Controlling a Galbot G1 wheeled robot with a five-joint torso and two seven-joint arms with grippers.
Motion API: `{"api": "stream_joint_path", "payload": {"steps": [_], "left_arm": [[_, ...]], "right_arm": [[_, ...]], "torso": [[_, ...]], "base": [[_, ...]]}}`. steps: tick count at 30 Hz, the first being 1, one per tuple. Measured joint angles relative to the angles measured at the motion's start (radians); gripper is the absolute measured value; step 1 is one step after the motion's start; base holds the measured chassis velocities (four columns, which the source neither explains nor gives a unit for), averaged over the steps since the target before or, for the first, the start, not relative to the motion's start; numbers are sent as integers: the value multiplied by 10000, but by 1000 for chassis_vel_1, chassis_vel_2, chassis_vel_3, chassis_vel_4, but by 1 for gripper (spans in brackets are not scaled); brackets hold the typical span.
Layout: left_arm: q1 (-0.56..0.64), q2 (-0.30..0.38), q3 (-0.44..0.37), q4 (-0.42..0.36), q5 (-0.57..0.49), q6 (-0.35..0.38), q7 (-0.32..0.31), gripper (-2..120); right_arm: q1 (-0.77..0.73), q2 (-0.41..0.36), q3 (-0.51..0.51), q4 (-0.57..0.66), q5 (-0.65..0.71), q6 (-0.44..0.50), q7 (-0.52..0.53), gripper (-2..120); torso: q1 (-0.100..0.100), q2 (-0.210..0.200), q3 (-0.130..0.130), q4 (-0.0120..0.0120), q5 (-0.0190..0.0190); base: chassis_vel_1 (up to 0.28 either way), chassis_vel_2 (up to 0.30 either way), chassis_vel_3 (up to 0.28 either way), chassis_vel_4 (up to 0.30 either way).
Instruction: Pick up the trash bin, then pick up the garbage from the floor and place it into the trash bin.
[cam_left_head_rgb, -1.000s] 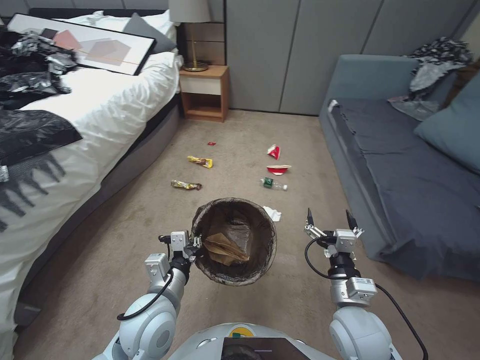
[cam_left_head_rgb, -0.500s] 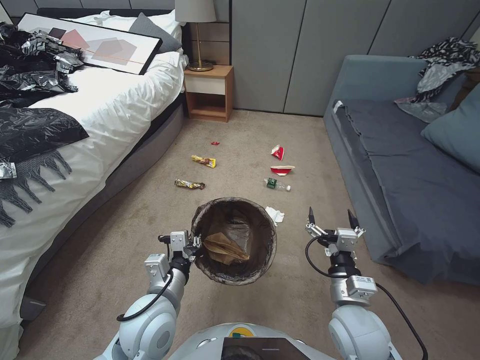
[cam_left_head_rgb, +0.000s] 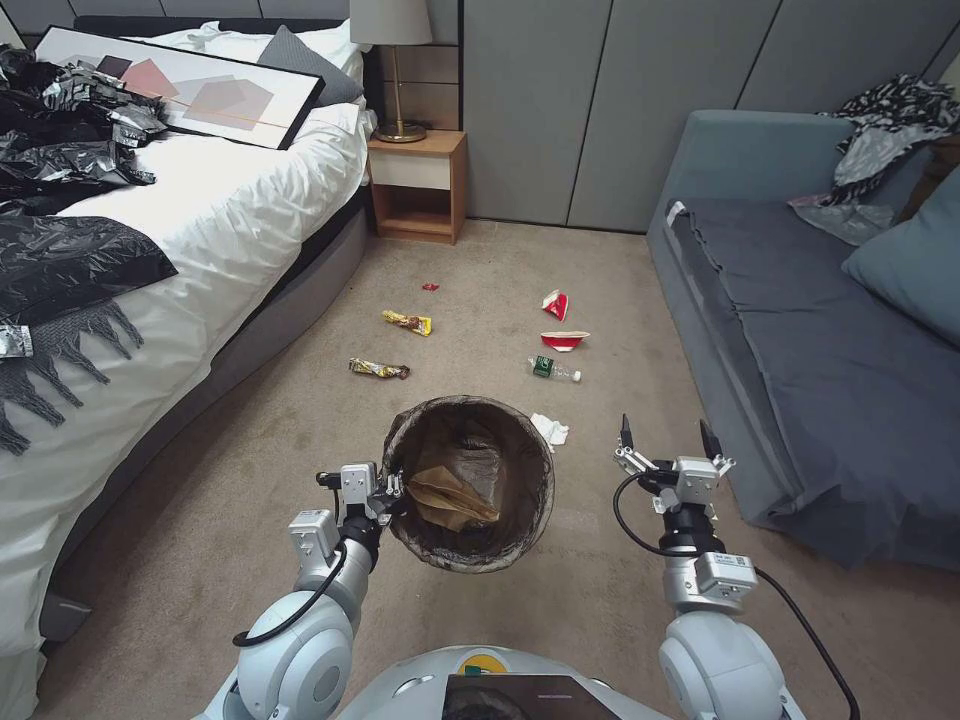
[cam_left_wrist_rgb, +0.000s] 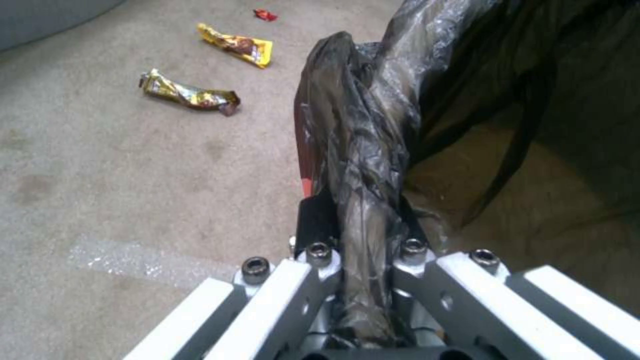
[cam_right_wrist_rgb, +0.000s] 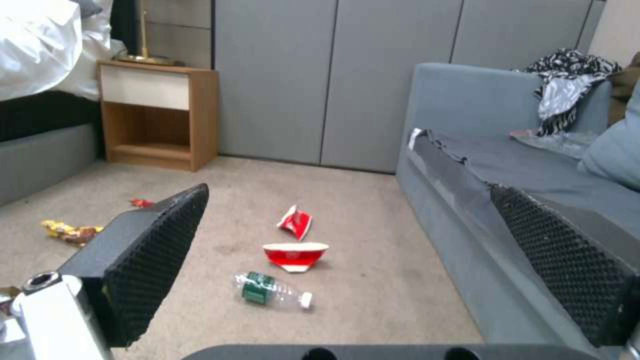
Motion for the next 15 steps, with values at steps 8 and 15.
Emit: {"api": "stream_joint_path", "payload": {"steps": [8, 15], "left_arm": [[7, -9, -7, -12, 24, -9, 12, 2], [27, -42, -9, -14, 53, -20, 25, 2]], "right_arm": [[-8, 11, 3, 0, -14, 0, -6, 100], [-26, 7, 8, 10, -15, 2, -16, 100]], "torso": [[0, 0, -1, 1, 0], [0, 0, 2, 2, 1]], "base": [[-70, 69, 72, -69], [-188, 175, 174, -157]]}}
